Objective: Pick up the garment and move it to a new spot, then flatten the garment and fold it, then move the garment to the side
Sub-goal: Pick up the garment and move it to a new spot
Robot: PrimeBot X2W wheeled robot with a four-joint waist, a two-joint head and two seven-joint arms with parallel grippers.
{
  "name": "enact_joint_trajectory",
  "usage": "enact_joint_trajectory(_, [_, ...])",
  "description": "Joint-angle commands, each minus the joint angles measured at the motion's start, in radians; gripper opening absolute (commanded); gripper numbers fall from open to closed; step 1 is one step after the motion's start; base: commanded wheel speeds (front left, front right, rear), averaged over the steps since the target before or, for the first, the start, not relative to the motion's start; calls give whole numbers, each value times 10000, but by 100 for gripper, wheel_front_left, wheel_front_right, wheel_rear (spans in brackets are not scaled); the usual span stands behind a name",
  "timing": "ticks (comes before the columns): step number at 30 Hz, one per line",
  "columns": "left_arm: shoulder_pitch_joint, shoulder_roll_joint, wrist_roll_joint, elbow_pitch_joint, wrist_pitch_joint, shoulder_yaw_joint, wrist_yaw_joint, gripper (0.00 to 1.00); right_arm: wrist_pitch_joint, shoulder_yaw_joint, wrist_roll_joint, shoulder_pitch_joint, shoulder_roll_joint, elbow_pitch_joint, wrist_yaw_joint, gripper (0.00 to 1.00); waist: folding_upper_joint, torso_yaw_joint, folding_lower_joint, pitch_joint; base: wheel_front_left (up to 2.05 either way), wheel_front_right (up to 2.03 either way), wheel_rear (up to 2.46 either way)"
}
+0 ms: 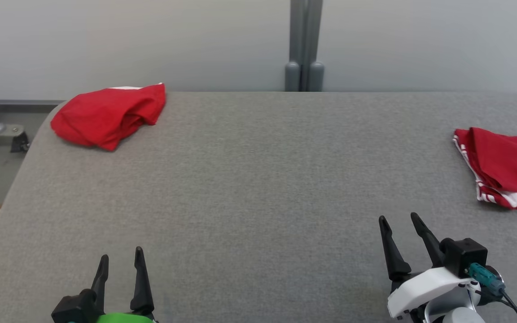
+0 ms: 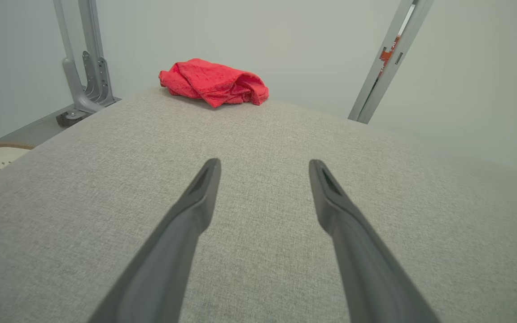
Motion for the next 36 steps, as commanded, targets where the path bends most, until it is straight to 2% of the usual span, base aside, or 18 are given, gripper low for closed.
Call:
enact_joint_trajectory(1, [-77, 122, 56, -32, 17, 3, 35, 100, -49, 58, 91, 40, -21, -39, -15, 100, 0, 1123, 0, 13, 0, 0, 0])
enact_joint_trajectory(9, [-8, 295, -14, -172, 98, 75, 90, 100, -70, 429, 189, -157, -21, 69, -15, 100, 0, 2817, 0, 113, 0, 0, 0])
enact_joint_trajectory(15, [93, 345, -77, -212, 112, 80, 126, 100, -79, 749, 265, -188, -24, 305, -15, 100, 0, 3442, 0, 106, 0, 0, 0])
enact_joint_trajectory(22, [140, 360, -145, -280, 97, 90, 183, 100, -104, 882, 214, -339, -25, 415, -15, 100, 0, 3508, 0, 249, 0, 0, 0])
enact_joint_trajectory(29, [-122, 411, -107, -379, 41, 99, 248, 100, -1, 697, -21, -600, -28, 270, -15, 100, 0, 3179, 0, 784, 0, 0, 0])
enact_joint_trajectory(33, [-828, 787, 119, -614, 92, 187, 223, 100, 151, 483, -308, -838, -30, -24, -15, 100, 0, 2847, 0, 1359, 0, 0, 0])
enact_joint_trajectory(36, [-1771, 1366, 373, -932, 301, 303, 115, 100, 307, 332, -600, -1161, -28, -342, -15, 100, 0, 2513, 0, 1904, 0, 0, 0])
